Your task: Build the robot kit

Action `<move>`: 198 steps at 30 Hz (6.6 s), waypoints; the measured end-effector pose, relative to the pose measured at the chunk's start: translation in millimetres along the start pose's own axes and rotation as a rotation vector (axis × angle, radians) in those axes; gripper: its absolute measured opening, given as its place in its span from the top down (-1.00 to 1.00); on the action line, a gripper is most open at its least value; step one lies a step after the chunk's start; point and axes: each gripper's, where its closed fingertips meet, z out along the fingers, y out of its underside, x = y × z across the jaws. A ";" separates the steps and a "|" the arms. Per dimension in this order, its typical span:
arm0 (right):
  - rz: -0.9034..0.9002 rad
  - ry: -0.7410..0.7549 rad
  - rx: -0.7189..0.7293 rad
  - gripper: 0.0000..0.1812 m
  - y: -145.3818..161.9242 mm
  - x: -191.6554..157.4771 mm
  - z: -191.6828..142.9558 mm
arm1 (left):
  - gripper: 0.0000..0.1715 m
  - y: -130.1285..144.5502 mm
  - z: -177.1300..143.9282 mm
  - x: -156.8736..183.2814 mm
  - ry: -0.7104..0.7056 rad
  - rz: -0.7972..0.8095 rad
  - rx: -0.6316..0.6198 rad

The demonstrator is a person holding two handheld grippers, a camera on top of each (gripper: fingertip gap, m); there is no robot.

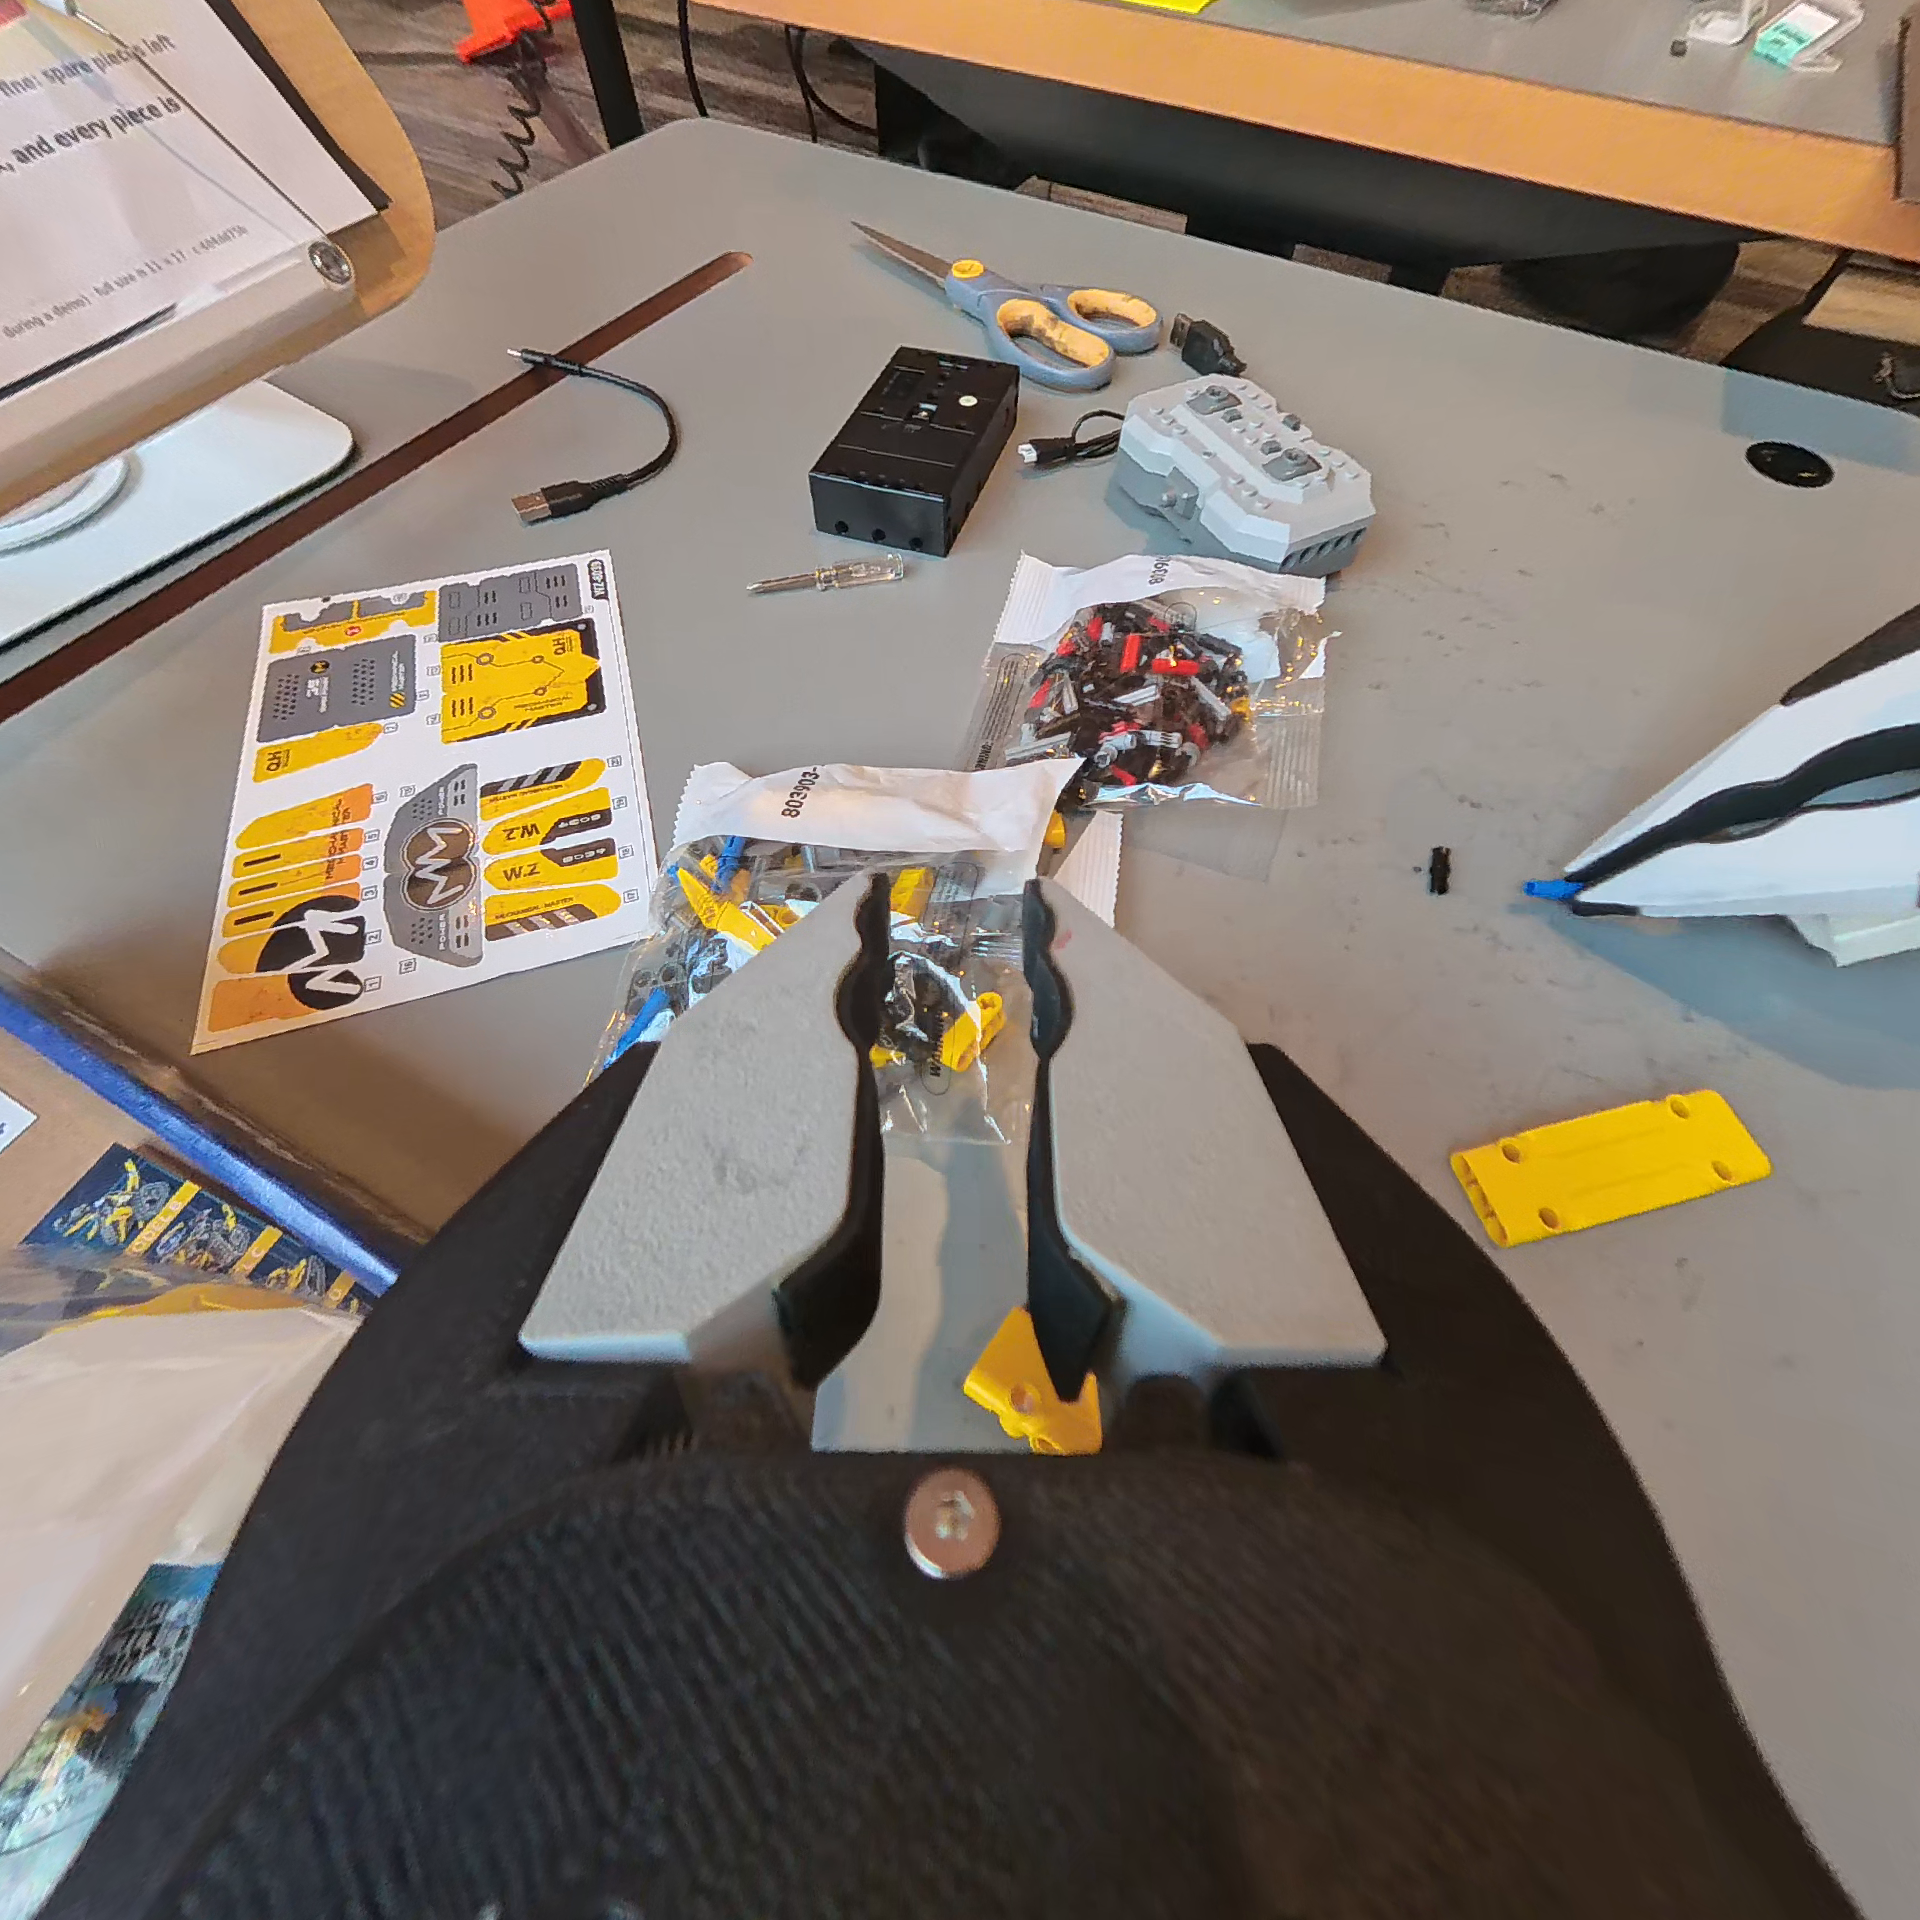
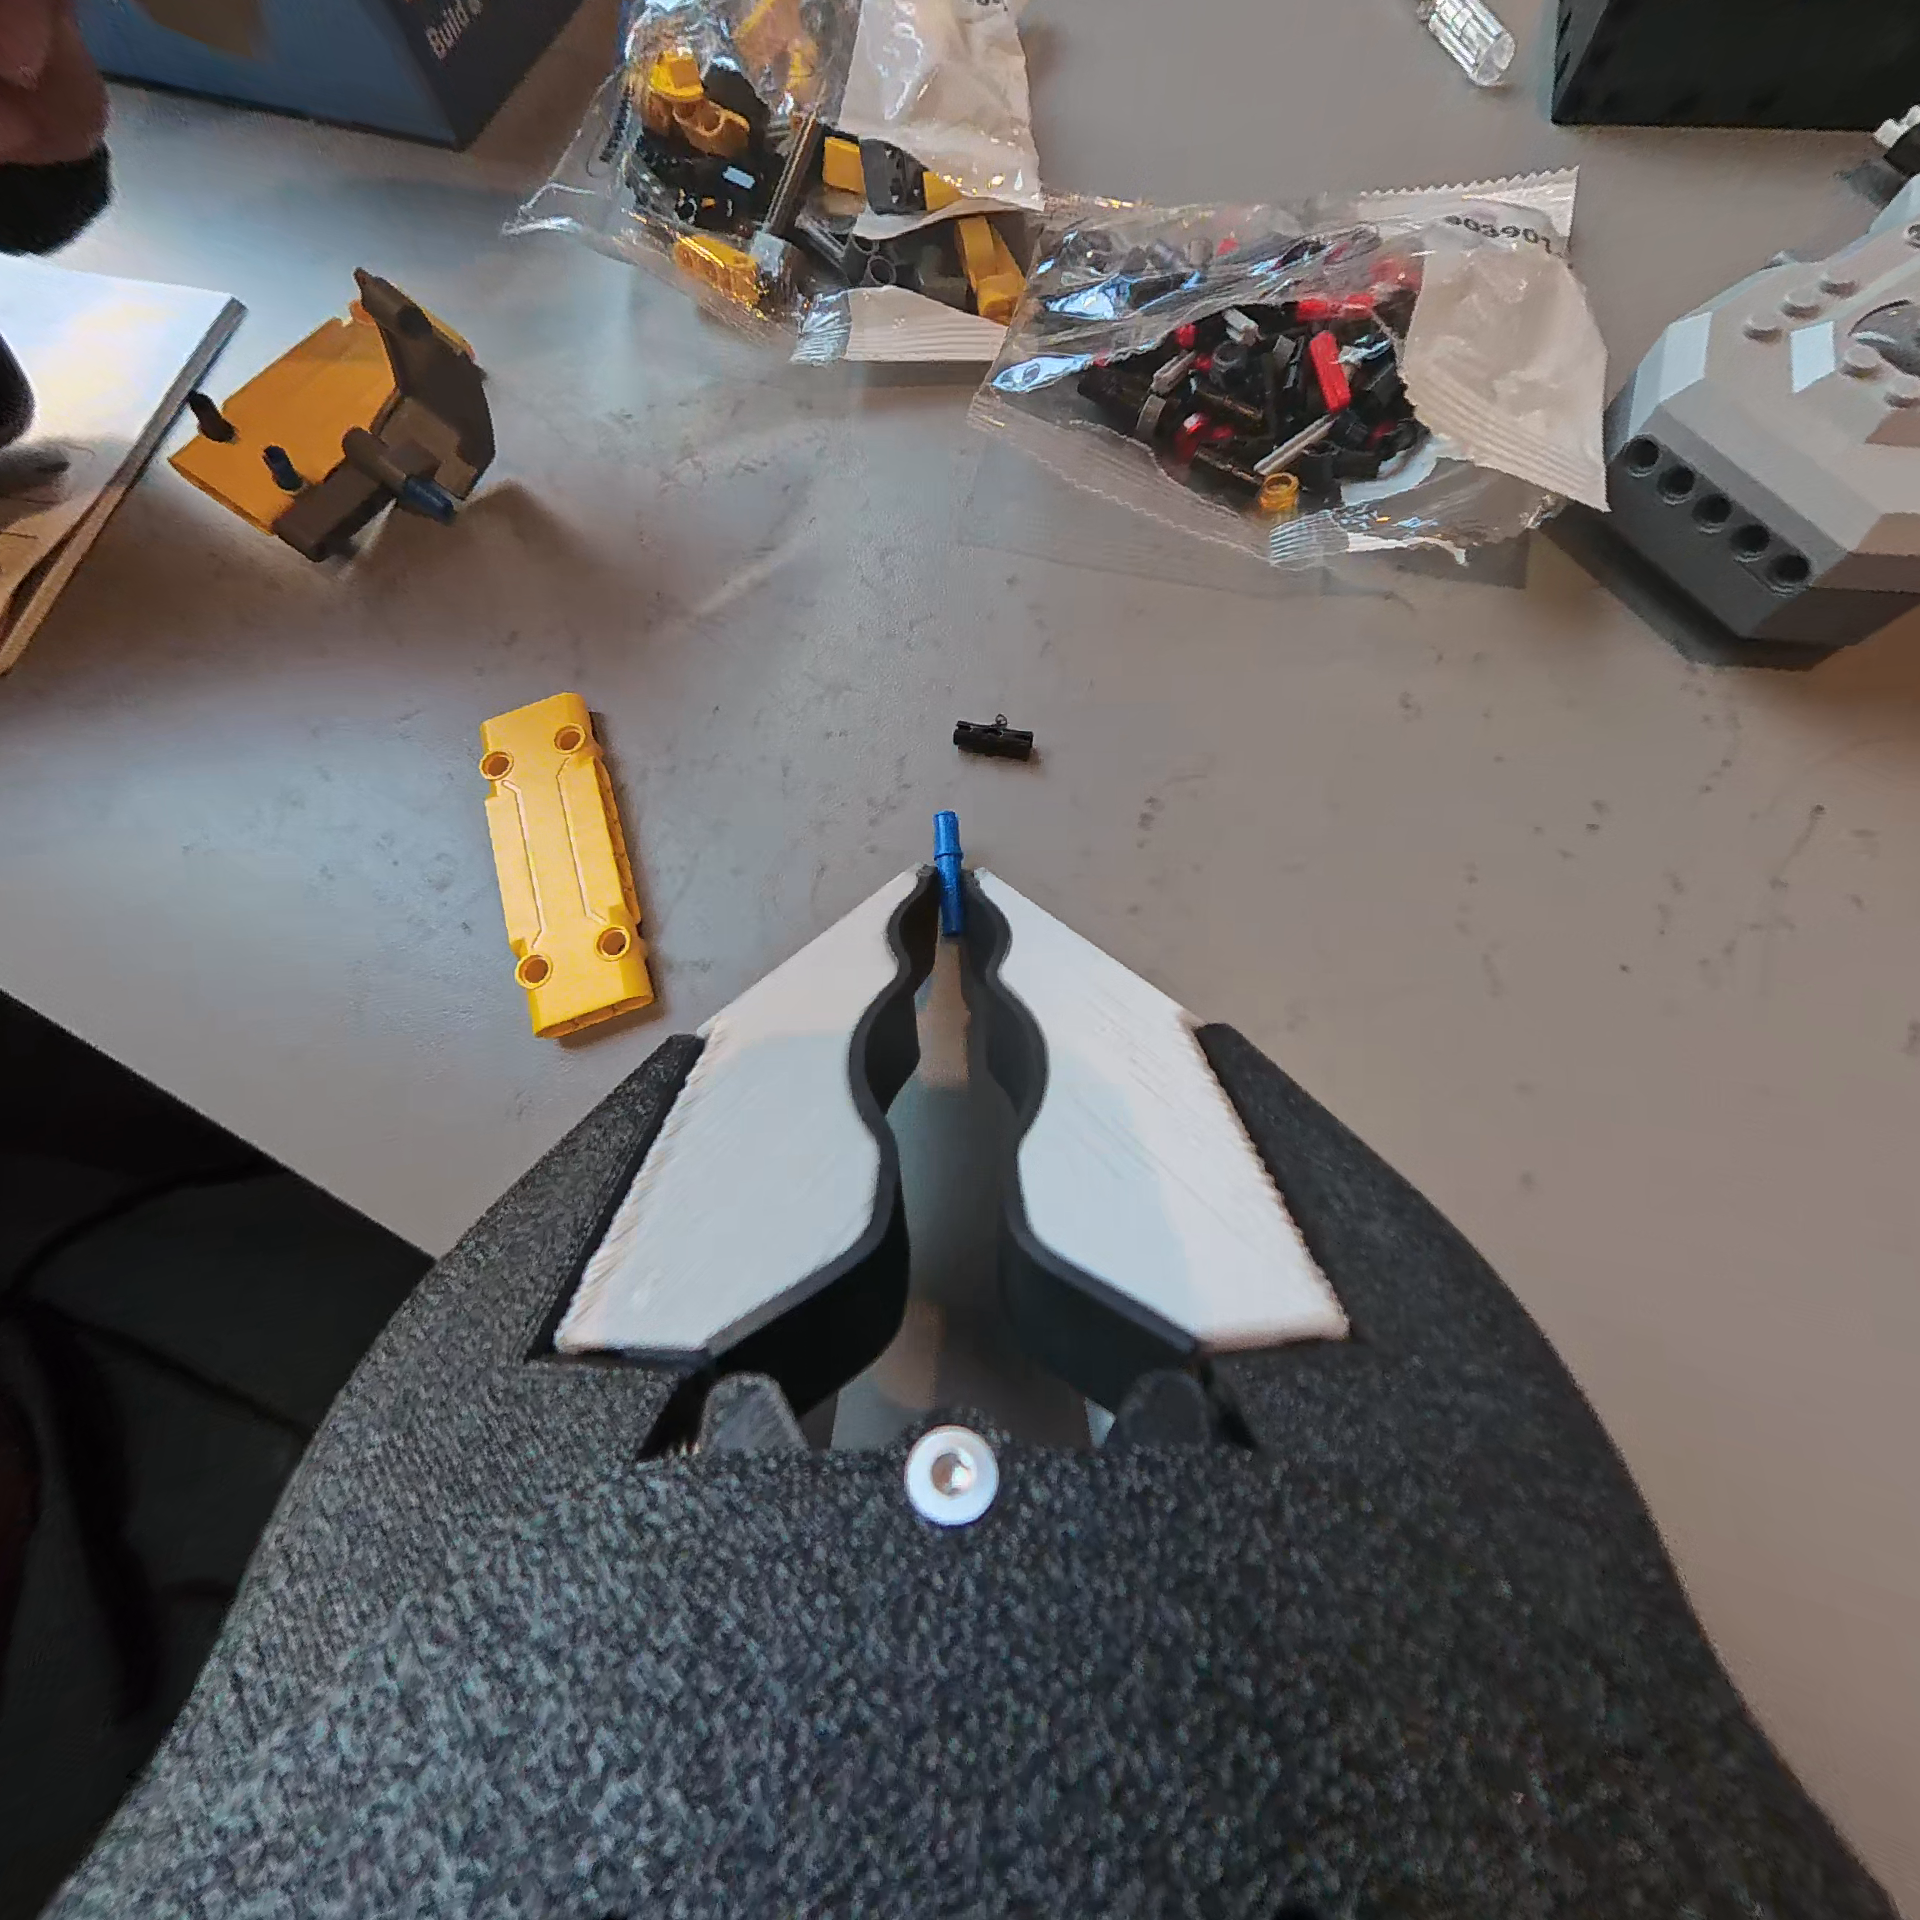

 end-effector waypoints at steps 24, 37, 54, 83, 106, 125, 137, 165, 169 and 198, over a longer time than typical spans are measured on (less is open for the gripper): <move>-0.126 -0.002 -0.037 0.95 -1.6 -24.3 14.7 | 0.74 3.2 2.5 -2.5 -0.005 -0.003 -0.011; -0.138 0.021 0.002 0.79 -22.5 -11.7 2.5 | 0.74 0.7 0.4 -1.4 0.005 -0.018 0.003; -0.572 -0.341 -0.378 0.76 -14.3 11.2 26.8 | 0.74 4.7 3.5 0.5 0.011 -0.006 -0.017; -0.291 -0.525 -0.303 0.95 -58.2 -76.9 -0.5 | 0.85 21.4 -9.5 127.6 0.322 0.731 0.083; -0.110 -0.627 -0.243 0.95 -70.4 -81.3 -2.3 | 0.97 17.3 -13.3 129.1 0.304 0.763 0.112; 0.013 -0.657 0.214 1.00 -136.4 -100.0 -25.3 | 0.97 -25.8 -38.6 116.0 0.358 0.457 0.284; -0.051 -0.517 0.294 0.74 -131.7 -85.2 -33.5 | 0.97 -28.4 -40.8 110.5 0.353 0.437 0.291; -0.084 -0.541 0.280 0.93 -120.0 -96.6 -43.4 | 0.97 -31.1 -52.6 129.0 0.439 0.471 0.330; -0.060 -0.574 0.262 0.92 -117.7 -100.1 -40.6 | 0.97 -29.4 -51.9 131.5 0.431 0.495 0.329; -0.188 -0.426 0.199 0.95 -99.8 -92.7 -44.4 | 0.84 -7.9 -37.6 139.7 0.547 0.393 0.191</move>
